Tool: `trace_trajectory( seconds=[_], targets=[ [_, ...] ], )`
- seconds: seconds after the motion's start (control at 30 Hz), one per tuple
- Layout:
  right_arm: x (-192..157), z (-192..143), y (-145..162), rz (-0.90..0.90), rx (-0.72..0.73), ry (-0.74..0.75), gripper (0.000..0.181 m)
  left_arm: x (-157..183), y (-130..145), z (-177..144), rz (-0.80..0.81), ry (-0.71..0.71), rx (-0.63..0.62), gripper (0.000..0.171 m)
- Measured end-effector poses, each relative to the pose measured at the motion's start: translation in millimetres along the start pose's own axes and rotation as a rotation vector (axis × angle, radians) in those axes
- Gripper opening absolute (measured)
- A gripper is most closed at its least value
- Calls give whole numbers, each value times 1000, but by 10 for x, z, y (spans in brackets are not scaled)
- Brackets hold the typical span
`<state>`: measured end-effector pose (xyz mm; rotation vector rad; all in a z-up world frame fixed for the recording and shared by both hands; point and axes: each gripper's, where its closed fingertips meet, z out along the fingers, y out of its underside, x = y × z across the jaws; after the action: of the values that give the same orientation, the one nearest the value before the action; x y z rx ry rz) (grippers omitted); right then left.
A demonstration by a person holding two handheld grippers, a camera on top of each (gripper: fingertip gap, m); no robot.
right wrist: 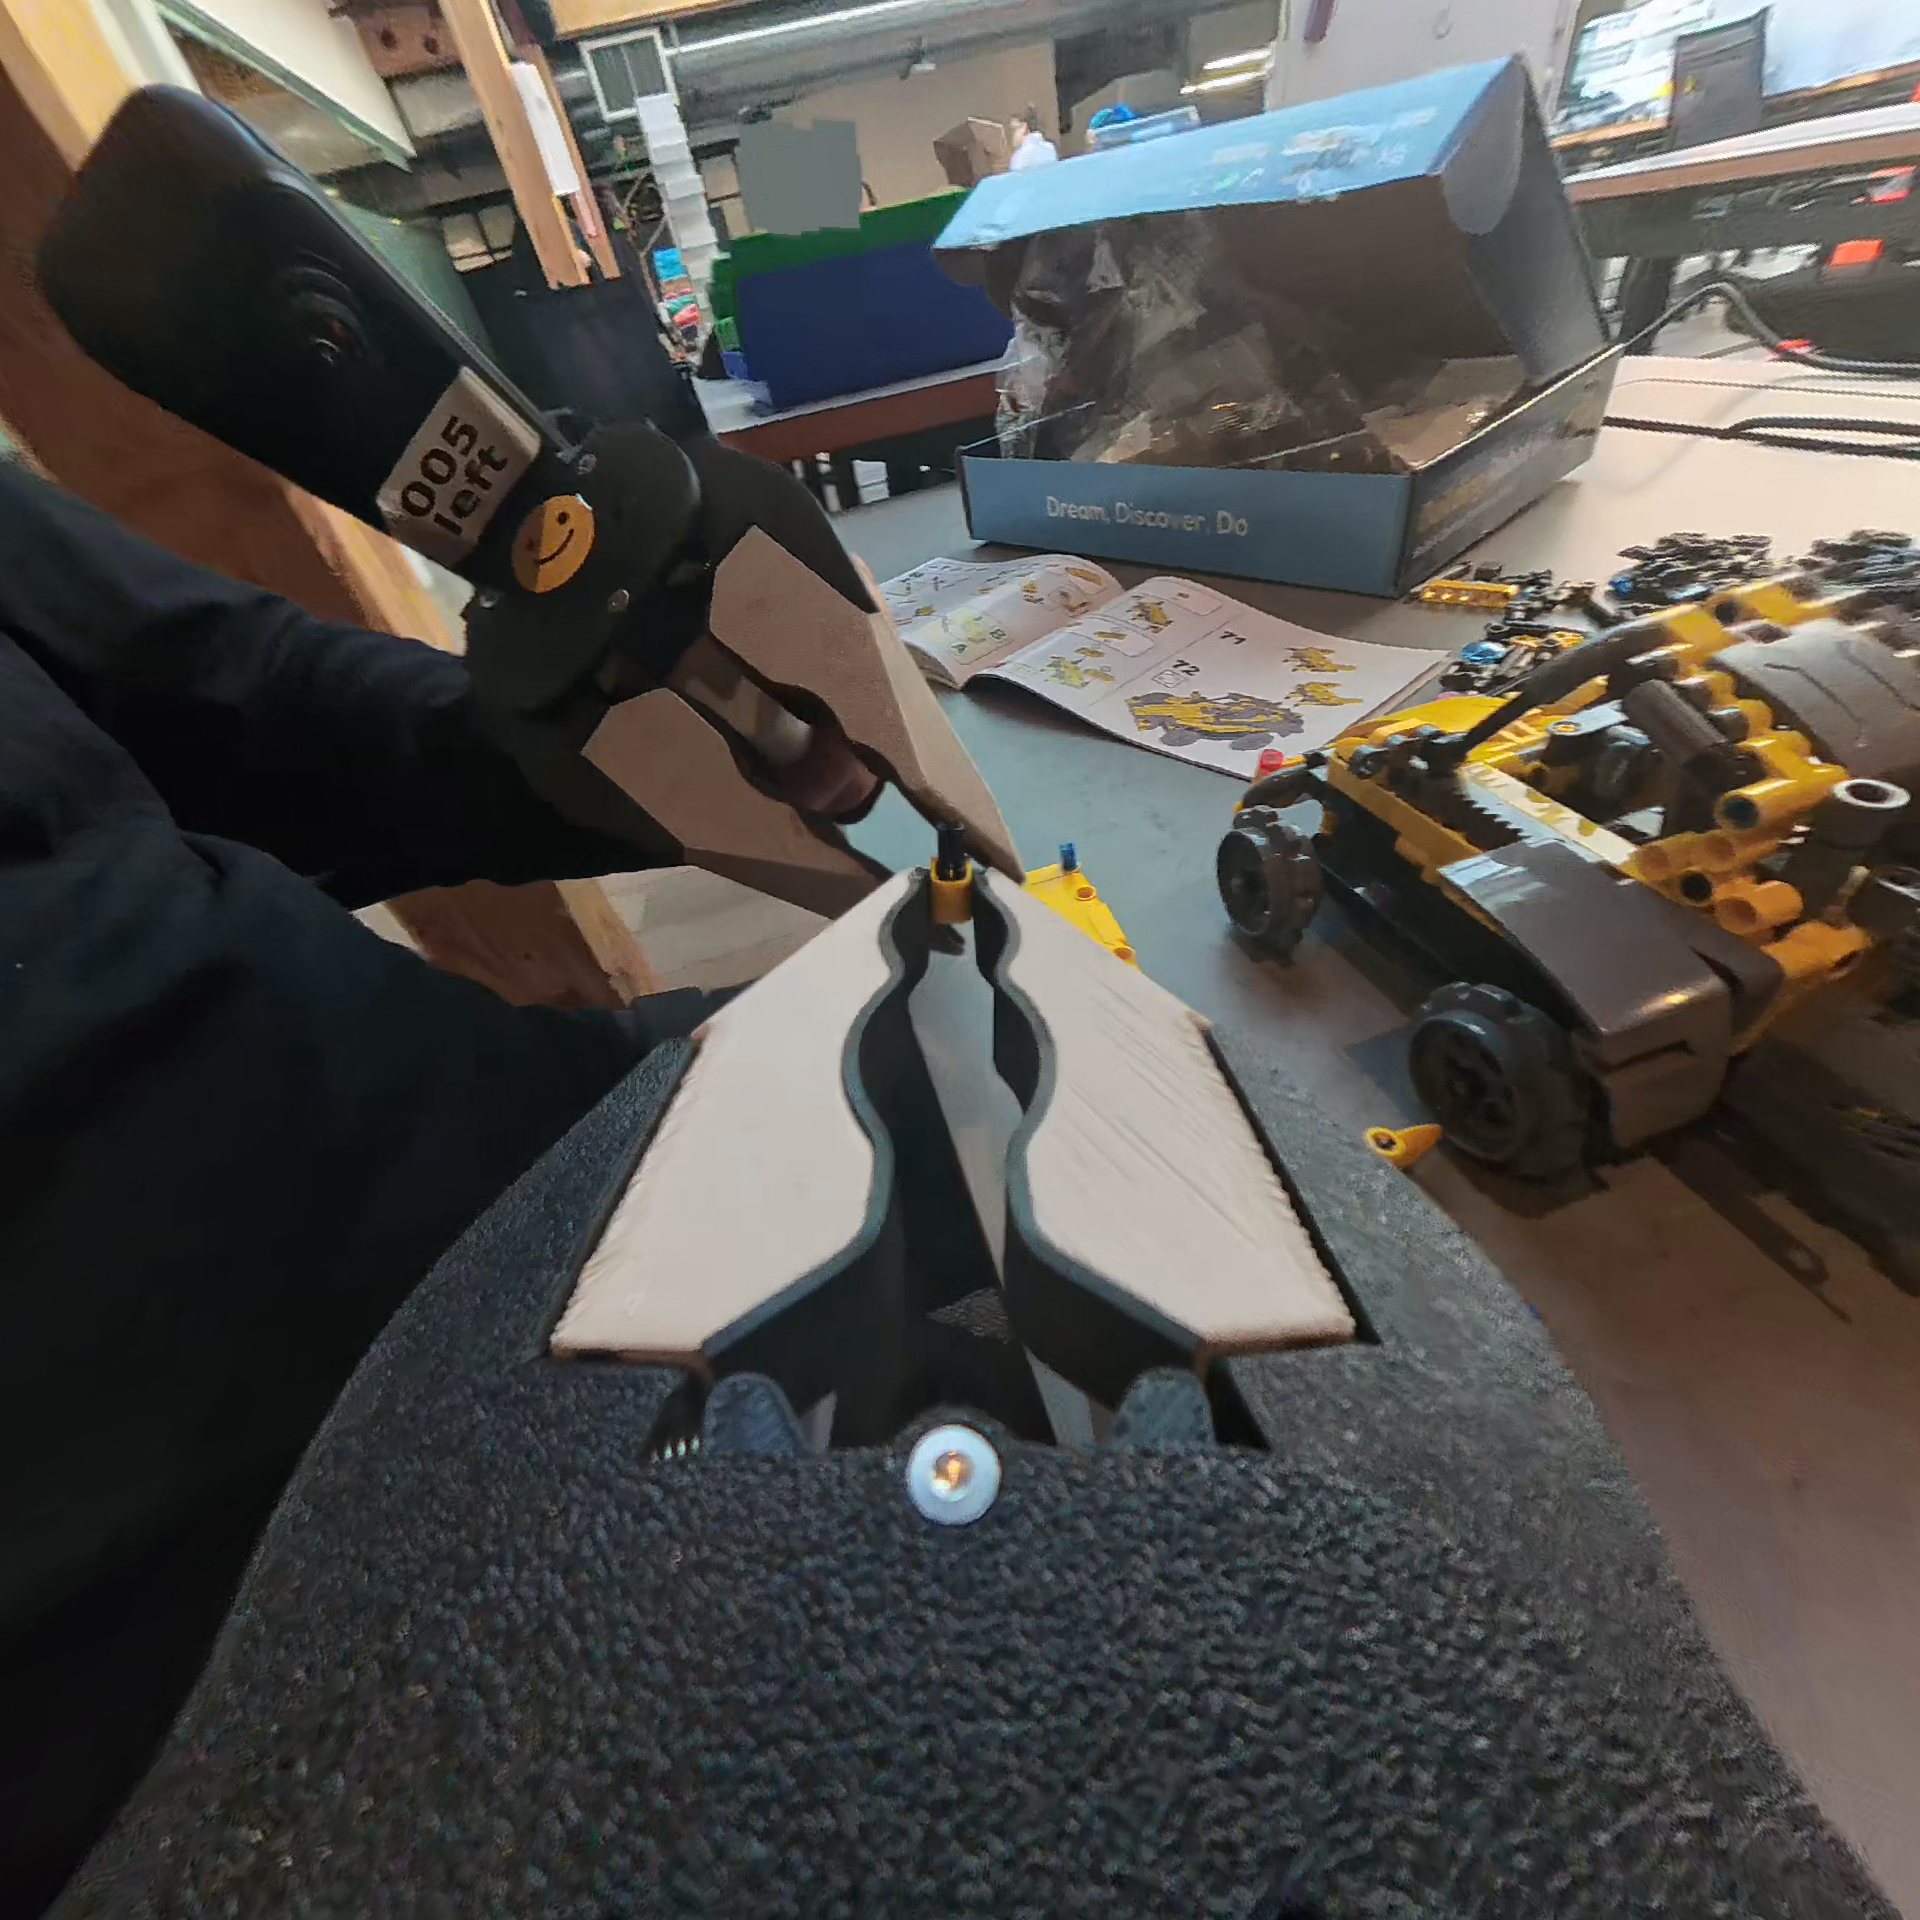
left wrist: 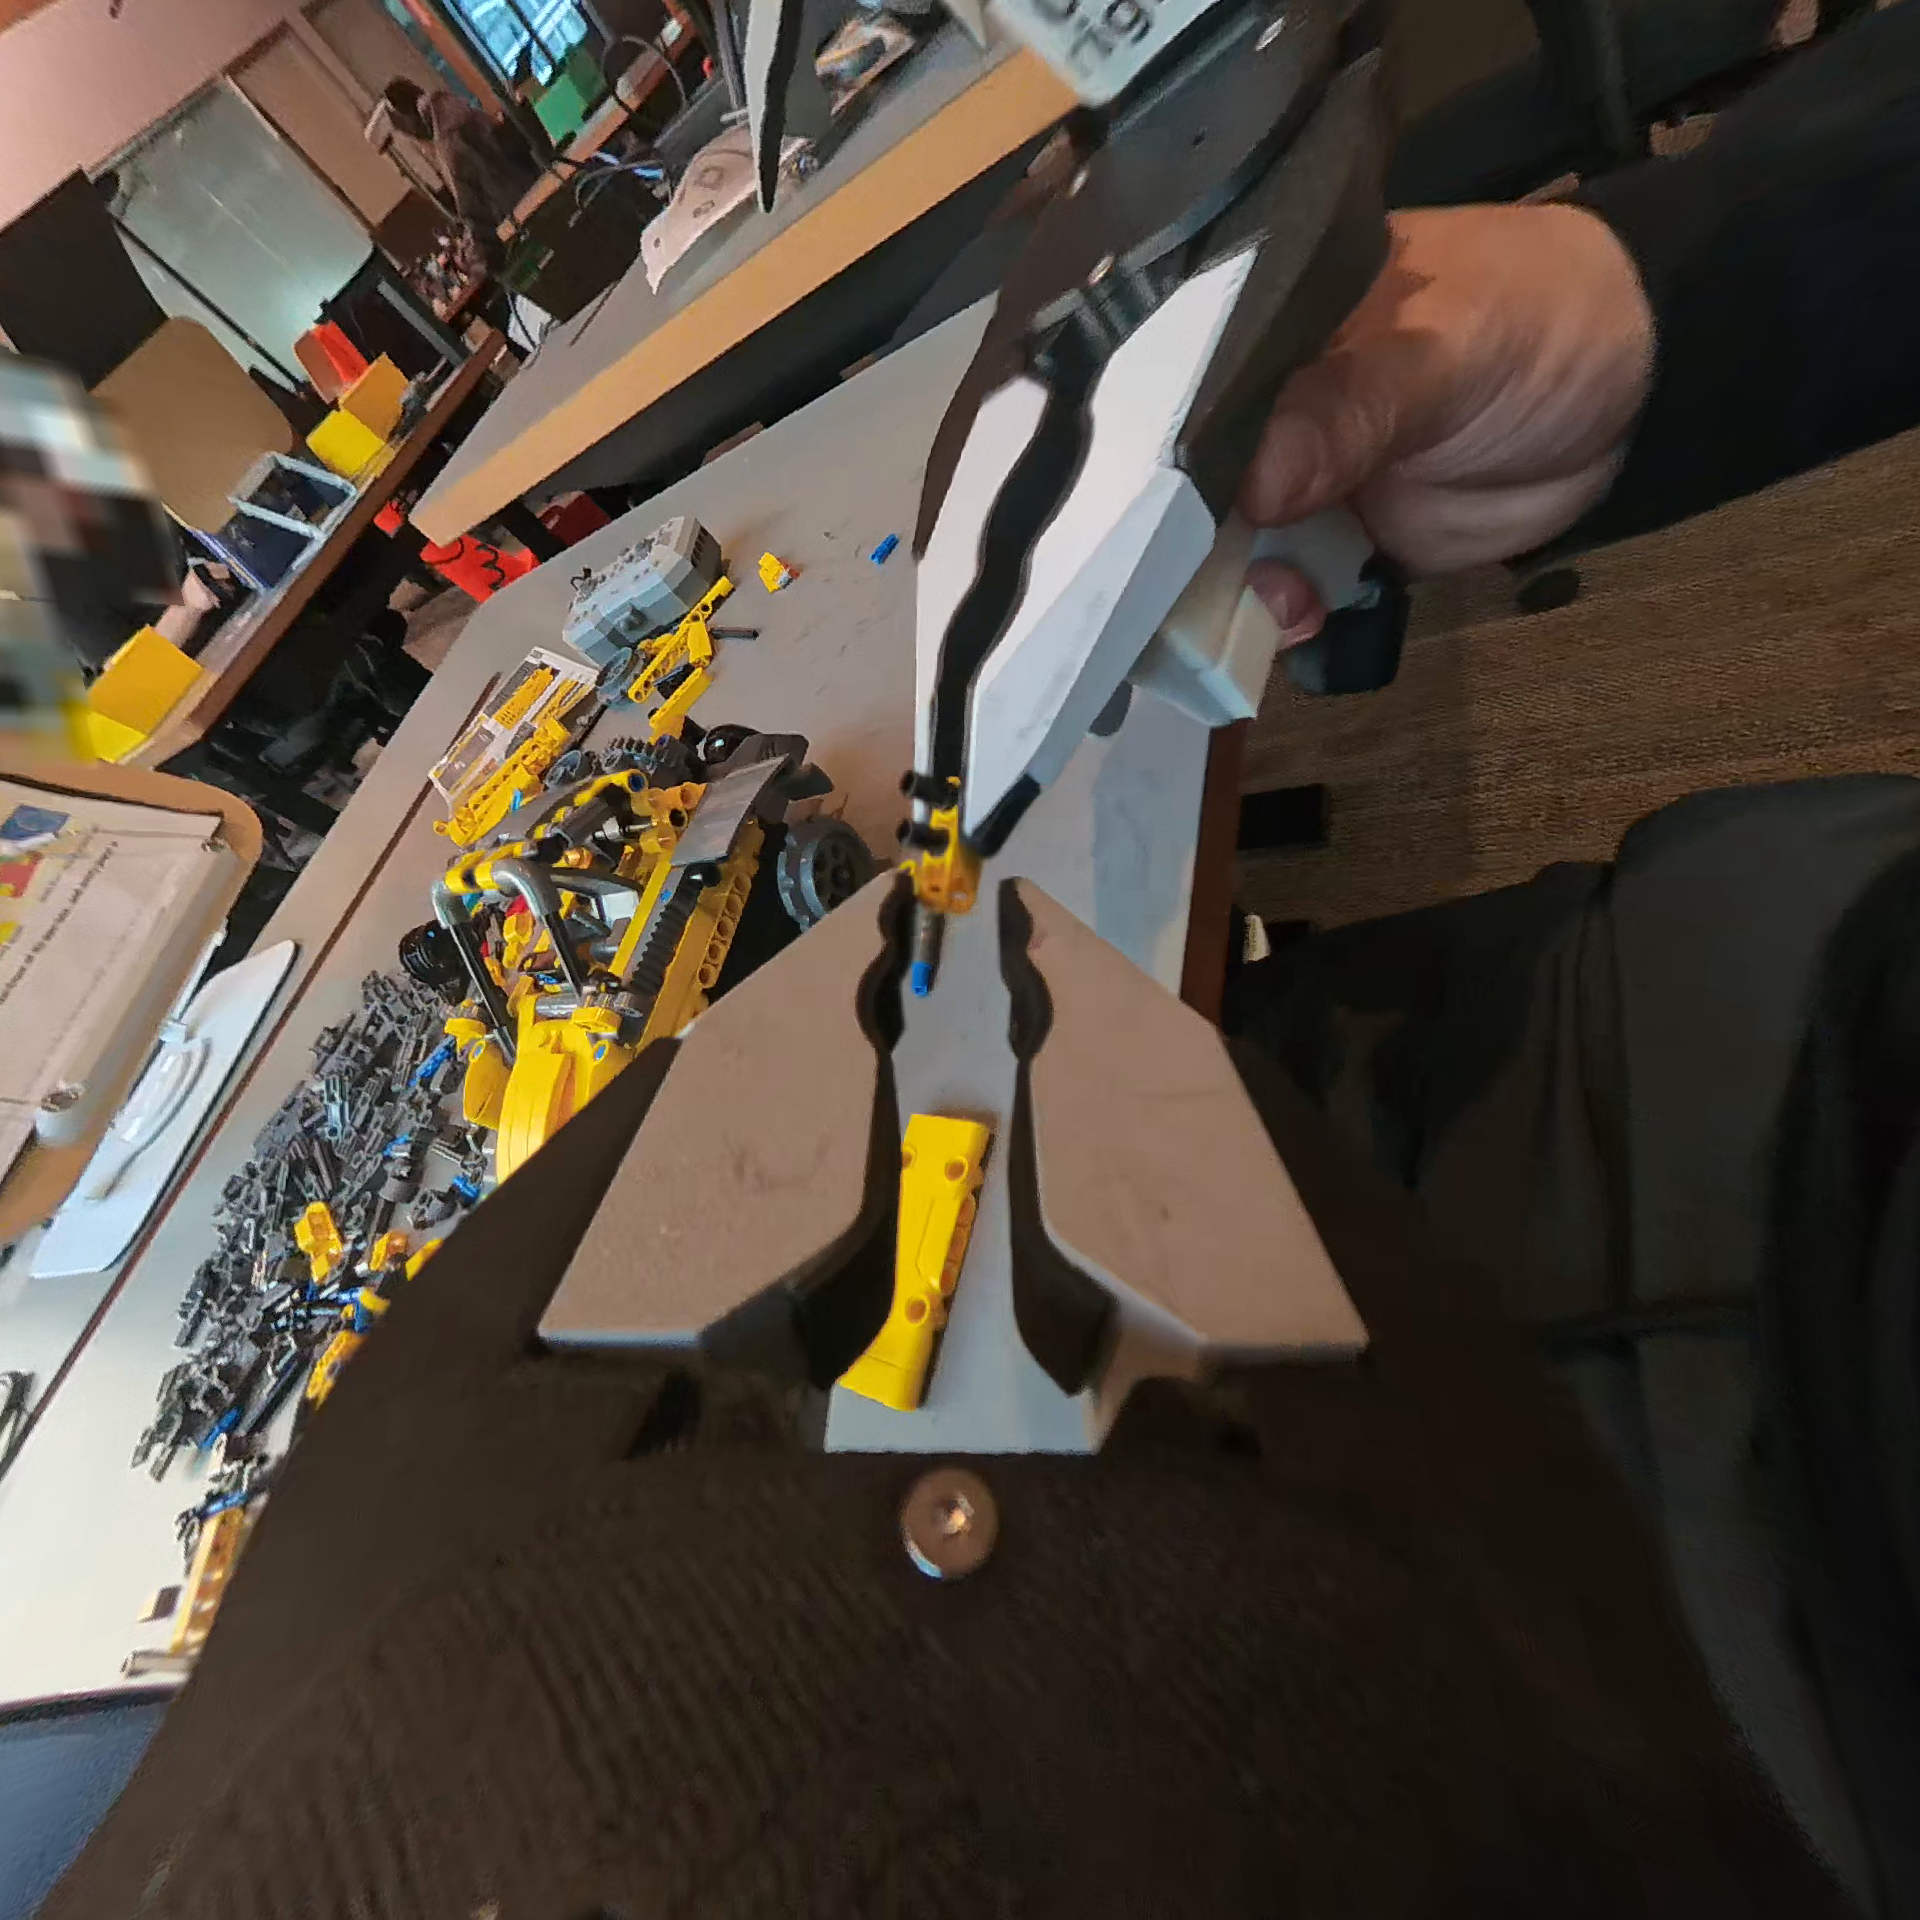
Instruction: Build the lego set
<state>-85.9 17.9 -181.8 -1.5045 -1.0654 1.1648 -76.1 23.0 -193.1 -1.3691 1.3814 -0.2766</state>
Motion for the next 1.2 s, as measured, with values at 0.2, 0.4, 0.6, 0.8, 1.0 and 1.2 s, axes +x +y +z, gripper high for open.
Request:
trace_trajectory(
  seconds=[0.2,0.4,0.6,0.8,1.0,1.2],
  targets=[
    [392,-228,68,-35,-72,237,7,-173,104,41,-188,1,-44,34],
    [563,-236,282,-19,-180,338,7,-593,346,-51,-406,-81,-123,51],
    [504,-146,384,-34,-214,333,7,-862,586,-175,-544,-117,-157,68],
    [364,-85,373,-80,-217,303,7,-390,386,-36,-402,104,-179,43],
    [318,-28,417,-92,-201,270,7,-42,357,53,-255,187,-243,33],
    [284,-39,347,-104,-161,257,7,94,425,106,-236,228,-284,32]
  ],
)
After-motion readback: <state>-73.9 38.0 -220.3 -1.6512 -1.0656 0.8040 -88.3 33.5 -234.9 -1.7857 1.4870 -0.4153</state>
